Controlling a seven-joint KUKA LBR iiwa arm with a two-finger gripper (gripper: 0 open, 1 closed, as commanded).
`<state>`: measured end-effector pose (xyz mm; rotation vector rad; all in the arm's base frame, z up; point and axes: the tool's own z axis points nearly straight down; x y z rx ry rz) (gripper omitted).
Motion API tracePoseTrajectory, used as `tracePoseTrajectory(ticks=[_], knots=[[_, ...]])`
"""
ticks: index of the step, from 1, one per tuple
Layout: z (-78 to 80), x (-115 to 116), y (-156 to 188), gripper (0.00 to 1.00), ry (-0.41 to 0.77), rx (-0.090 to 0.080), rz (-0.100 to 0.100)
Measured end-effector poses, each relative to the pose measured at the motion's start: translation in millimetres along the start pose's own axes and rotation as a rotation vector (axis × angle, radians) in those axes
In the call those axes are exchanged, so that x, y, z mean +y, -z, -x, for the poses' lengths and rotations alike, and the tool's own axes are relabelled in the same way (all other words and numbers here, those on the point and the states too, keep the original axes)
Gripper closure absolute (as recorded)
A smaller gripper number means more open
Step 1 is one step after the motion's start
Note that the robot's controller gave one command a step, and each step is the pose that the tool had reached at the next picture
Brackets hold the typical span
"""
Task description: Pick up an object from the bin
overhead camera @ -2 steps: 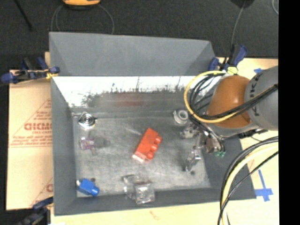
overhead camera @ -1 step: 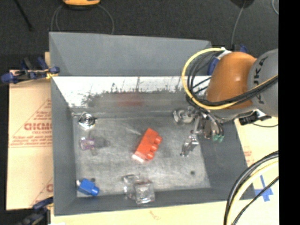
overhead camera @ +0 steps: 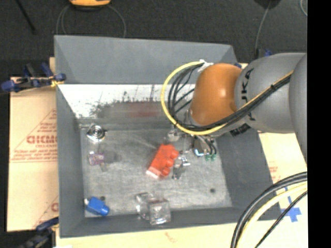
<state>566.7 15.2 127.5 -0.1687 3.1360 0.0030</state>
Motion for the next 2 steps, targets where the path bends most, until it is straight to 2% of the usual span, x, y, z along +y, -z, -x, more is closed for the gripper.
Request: tracePoseTrajectory(ticks=[1, 2], knots=[[11.2, 14.1, -36.4, 0.00, 0.288, -0.029, -0.005], [3.9, 13.7, -43.9, 1.00, 0.289, -0.005, -0.002]])
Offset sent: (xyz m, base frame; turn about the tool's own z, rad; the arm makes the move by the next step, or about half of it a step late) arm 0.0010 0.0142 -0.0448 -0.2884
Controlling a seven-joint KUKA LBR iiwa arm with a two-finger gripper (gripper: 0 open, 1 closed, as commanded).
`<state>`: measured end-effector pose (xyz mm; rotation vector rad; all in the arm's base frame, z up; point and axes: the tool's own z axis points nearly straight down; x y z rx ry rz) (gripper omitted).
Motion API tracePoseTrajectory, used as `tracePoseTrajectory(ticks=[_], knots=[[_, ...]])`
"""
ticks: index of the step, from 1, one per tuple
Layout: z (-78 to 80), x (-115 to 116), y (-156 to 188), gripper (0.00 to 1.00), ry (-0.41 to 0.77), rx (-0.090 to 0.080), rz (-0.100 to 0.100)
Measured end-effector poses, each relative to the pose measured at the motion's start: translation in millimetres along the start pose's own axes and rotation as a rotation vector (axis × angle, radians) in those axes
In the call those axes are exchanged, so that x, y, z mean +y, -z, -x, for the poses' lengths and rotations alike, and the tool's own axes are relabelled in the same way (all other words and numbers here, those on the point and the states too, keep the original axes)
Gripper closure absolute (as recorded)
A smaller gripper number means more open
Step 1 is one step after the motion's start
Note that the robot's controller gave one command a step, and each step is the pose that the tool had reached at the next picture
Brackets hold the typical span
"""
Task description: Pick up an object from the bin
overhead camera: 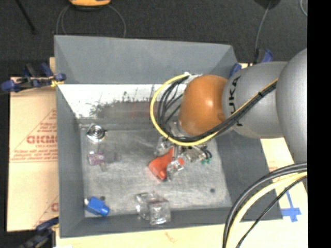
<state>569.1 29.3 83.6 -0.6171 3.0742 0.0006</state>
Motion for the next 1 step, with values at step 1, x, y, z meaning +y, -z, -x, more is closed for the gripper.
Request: tracePoseTrajectory(ticks=[1], knots=[[2.9, 2.3, 143.4, 1.00, 0.032, -0.006, -0.004]])
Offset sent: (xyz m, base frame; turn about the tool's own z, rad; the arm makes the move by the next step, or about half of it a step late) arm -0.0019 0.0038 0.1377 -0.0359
